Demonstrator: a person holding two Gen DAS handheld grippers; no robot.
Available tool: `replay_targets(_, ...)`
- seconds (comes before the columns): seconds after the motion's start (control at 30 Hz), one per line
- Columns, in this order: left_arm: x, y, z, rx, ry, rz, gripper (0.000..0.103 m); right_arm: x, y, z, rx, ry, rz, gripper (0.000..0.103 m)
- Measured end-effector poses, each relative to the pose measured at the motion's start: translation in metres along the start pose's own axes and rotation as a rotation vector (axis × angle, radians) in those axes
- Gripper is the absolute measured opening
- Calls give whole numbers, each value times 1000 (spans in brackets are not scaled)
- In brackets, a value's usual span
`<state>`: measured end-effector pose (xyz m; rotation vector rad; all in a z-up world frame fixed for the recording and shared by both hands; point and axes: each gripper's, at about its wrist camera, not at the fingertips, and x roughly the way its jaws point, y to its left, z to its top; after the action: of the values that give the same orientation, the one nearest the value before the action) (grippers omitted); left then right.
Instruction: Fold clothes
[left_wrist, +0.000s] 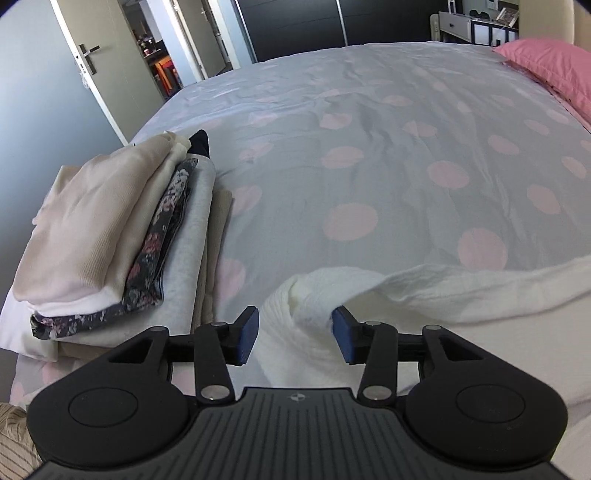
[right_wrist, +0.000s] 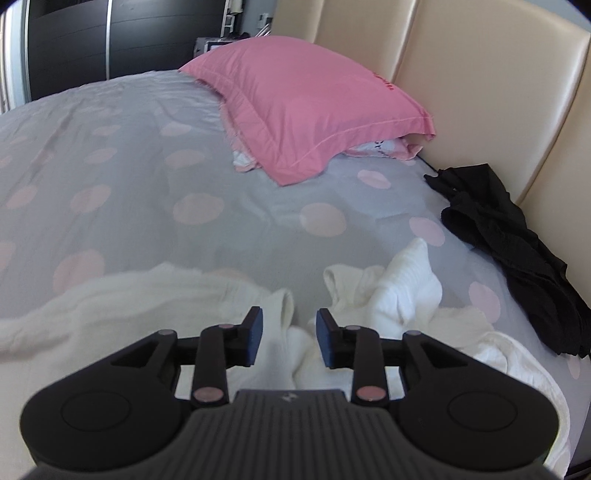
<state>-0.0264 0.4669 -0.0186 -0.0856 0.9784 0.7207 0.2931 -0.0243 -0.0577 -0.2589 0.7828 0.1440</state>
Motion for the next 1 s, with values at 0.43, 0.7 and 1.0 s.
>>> replay_targets(0.43, 14, -69, -69, 395, -26, -123, 42, -13, 11, -43, -72, 81, 15, 41)
replay_targets(0.7, 51, -73, -68, 327, -12, -23, 3, -6, 9, -46, -67, 98, -3, 42)
replay_targets(1.0, -35, 6, -5, -1, -144, -69, 2, 1, 6, -49, -66, 109, -20, 42)
